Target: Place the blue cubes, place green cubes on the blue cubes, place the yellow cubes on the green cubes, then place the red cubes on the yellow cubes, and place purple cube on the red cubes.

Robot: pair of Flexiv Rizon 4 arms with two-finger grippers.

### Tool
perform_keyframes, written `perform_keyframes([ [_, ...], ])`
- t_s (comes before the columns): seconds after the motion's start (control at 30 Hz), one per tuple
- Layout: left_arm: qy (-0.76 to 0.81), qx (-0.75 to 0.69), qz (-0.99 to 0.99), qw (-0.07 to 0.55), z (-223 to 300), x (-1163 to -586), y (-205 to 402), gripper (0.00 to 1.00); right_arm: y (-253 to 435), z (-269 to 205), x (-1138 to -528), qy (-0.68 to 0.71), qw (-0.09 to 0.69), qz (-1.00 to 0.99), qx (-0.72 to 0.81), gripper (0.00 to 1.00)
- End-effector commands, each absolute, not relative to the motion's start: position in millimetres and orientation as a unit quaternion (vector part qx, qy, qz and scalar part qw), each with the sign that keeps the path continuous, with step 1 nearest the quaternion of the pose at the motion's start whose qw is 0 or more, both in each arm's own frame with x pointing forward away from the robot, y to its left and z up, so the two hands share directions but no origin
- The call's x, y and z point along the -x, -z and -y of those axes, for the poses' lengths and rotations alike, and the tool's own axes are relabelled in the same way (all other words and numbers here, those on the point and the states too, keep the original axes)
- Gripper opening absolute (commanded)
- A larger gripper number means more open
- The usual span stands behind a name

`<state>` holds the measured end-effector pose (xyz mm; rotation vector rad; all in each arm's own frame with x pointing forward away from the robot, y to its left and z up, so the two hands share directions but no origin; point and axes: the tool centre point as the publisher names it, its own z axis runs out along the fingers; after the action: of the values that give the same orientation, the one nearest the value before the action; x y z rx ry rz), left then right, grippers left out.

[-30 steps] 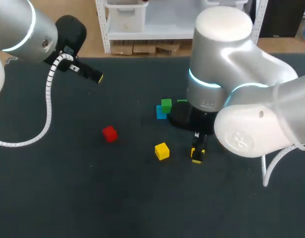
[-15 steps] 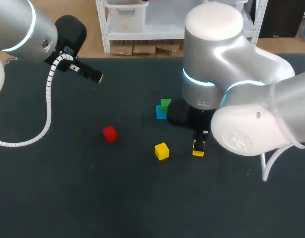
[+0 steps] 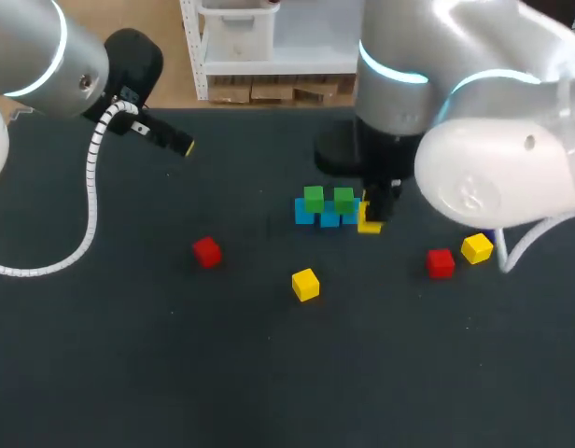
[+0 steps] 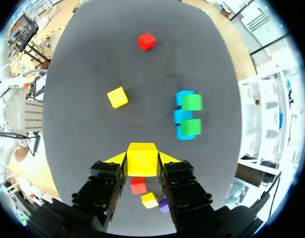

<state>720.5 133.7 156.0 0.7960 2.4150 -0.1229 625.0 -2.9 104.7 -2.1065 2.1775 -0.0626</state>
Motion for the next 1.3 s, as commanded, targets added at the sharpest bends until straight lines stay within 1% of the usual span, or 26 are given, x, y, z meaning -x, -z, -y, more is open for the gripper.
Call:
perform_keyframes([
  [0.03, 0.049, -0.3, -0.906, 0.294, -135.1, -720.4, -155.8, 1.0, -111.1, -5.5, -646.5, 0.032, 0.059, -0.715, 0.695, 0.0],
  [0.27, 0.049, -0.3, -0.906, 0.294, -135.1, -720.4, -155.8, 1.0, -115.8, -28.2, -677.1, 0.042, 0.066, -0.697, 0.713, 0.0],
  [0.5, 0.049, -0.3, -0.906, 0.294, -135.1, -720.4, -155.8, 1.0, -97.9, -42.9, -690.3, 0.037, 0.056, -0.693, 0.718, 0.0],
  [0.7, 0.049, -0.3, -0.906, 0.294, -135.1, -720.4, -155.8, 1.0, -82.9, -43.9, -697.9, 0.042, 0.04, -0.7, 0.711, 0.0],
  [1.3, 0.049, -0.3, -0.906, 0.294, -135.1, -720.4, -155.8, 1.0, -63.5, -40.4, -714.4, 0.033, 0.023, -0.71, 0.703, 0.0],
])
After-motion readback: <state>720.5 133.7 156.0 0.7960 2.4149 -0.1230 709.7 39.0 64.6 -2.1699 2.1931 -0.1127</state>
